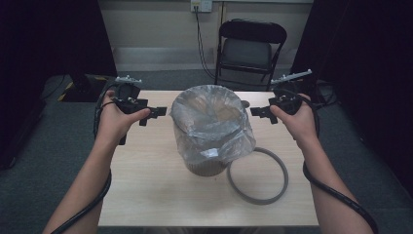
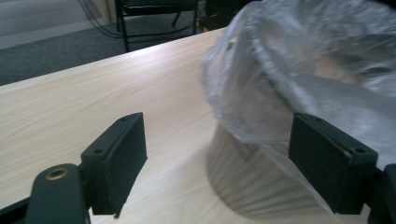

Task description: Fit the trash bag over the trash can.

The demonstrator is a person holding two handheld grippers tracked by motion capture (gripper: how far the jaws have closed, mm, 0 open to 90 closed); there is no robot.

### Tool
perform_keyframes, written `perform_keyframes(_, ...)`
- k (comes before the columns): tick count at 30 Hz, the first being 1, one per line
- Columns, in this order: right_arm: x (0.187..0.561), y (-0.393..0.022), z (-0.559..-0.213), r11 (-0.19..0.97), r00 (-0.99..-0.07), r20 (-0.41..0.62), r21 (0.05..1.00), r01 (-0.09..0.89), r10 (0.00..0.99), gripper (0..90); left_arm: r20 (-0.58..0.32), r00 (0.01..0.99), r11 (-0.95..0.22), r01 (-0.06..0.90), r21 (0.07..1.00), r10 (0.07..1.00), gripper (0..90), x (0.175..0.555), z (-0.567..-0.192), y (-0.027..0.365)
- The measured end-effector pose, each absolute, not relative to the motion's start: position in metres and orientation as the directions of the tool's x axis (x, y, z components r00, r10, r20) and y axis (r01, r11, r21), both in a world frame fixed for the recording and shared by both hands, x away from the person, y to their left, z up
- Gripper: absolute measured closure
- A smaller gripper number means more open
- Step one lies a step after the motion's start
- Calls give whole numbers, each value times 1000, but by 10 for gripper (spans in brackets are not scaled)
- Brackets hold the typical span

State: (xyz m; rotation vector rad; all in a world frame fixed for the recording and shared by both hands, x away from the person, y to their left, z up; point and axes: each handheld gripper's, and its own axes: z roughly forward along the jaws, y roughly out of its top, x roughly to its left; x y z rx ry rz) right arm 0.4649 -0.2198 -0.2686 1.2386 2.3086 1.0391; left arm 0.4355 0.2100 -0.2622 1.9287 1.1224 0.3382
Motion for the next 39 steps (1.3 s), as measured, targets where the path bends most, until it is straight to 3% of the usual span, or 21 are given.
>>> perform_keyframes(12, 446, -233, -289, 370, -590, 73, 715, 593, 804, 161, -109, 645, -312, 503, 806, 756, 159, 420, -229, 180)
perform_keyframes(21, 443, -239, -301, 375, -604, 82, 715, 590, 793, 160, -133, 699, -338, 493, 802, 703, 160, 423, -219, 150)
perform_keyframes(39, 443, -243, -327, 373, -613, 107, 708, 600, 783, 162, -97, 764, -426, 455, 782, 638, 184, 430, -224, 113)
